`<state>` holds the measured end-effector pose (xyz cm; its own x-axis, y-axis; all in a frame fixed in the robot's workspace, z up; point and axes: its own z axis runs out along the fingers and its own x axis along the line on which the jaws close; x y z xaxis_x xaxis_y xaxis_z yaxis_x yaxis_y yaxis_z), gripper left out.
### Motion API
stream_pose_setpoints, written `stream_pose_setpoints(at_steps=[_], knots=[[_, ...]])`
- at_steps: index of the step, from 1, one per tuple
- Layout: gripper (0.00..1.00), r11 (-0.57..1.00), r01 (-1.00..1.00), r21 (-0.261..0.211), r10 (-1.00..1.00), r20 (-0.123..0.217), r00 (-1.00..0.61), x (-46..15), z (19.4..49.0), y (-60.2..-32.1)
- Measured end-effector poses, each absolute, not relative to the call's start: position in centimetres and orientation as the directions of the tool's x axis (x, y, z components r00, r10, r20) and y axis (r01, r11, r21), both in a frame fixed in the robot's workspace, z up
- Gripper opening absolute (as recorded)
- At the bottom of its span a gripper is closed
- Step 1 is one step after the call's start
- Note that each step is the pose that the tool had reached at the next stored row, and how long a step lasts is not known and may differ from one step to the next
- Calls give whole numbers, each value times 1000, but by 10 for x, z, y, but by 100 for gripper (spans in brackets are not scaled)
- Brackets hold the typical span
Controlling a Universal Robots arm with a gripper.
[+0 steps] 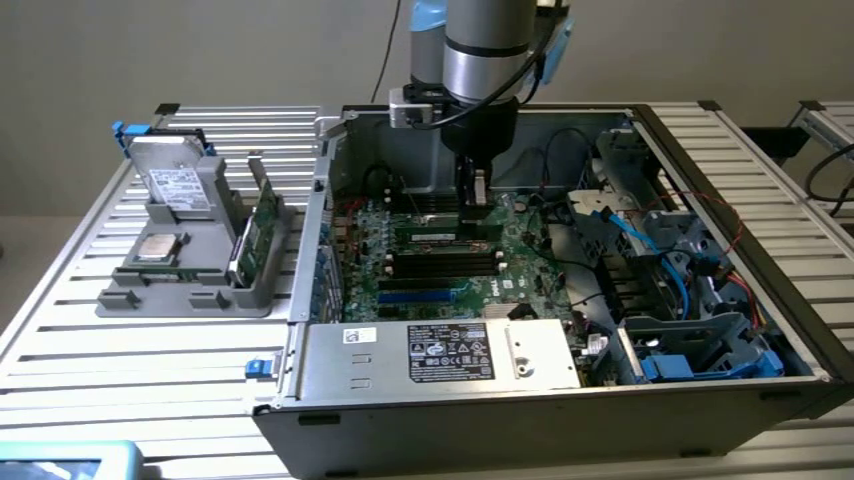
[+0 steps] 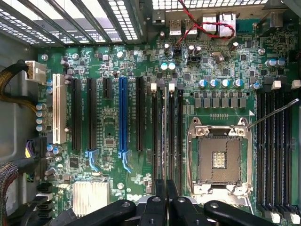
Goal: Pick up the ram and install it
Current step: 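Insert the ram into the slot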
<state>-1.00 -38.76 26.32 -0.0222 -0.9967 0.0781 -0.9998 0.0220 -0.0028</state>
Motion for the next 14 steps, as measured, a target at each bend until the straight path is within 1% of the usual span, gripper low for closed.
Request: stream_pose_setpoints(at_steps=[14], knots=[[12,22,-1000,-3,-997,78,-22,-10,258,-395]])
